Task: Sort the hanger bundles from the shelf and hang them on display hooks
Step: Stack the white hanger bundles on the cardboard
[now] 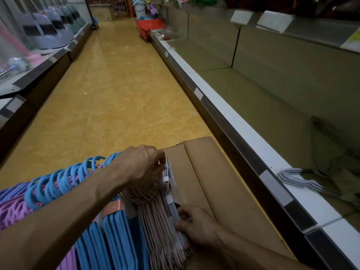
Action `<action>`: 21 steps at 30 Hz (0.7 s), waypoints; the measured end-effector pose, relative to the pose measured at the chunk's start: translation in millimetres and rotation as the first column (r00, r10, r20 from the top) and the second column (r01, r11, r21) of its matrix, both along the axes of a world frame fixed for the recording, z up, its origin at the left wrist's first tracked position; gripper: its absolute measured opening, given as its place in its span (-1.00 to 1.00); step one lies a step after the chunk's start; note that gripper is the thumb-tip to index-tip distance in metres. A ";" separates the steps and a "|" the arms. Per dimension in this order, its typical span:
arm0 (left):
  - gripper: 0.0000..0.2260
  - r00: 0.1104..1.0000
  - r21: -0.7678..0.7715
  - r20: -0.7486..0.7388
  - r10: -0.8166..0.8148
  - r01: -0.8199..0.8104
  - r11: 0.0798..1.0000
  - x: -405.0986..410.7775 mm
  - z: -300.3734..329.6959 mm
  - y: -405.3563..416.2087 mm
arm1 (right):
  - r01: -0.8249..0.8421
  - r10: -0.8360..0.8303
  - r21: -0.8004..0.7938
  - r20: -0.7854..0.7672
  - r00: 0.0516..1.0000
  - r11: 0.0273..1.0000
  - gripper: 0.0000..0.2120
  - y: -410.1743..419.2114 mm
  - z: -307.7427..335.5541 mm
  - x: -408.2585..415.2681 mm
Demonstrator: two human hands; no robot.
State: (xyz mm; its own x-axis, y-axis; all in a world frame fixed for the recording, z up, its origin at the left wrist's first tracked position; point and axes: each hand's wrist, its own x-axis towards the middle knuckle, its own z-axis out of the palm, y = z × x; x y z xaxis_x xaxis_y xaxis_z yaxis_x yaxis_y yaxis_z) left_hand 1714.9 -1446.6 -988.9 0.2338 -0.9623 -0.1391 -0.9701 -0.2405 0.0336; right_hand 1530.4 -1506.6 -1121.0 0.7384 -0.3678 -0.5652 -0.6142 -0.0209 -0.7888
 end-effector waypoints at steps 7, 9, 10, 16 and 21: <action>-0.80 0.994 -0.216 -0.108 -0.006 -0.018 0.976 -29.7 5.4 -37.3 | 0.097 -0.093 -0.074 0.063 0.994 0.992 -0.88 -32.6 25.8 -34.3; -0.83 0.971 -0.296 -0.235 -0.033 -0.039 0.954 -42.5 6.2 -49.7 | 0.135 -0.125 -0.084 0.117 0.985 0.987 -0.87 -47.0 37.8 -53.8; -0.84 0.950 -0.334 -0.310 -0.048 -0.061 0.941 -49.5 6.9 -55.8 | 0.150 -0.134 -0.101 0.149 0.980 0.984 -0.88 -54.1 43.4 -64.5; -0.84 0.845 -0.380 -0.522 -0.116 -0.108 0.919 -93.7 4.2 -92.1 | 0.300 -0.243 -0.212 0.257 0.935 0.930 -0.88 -84.1 58.1 -125.0; -0.84 0.773 -0.397 -0.605 -0.188 -0.089 0.913 -123.5 1.8 -121.0 | 0.620 -0.512 -0.210 0.402 0.759 0.756 -0.89 -137.5 67.1 -167.2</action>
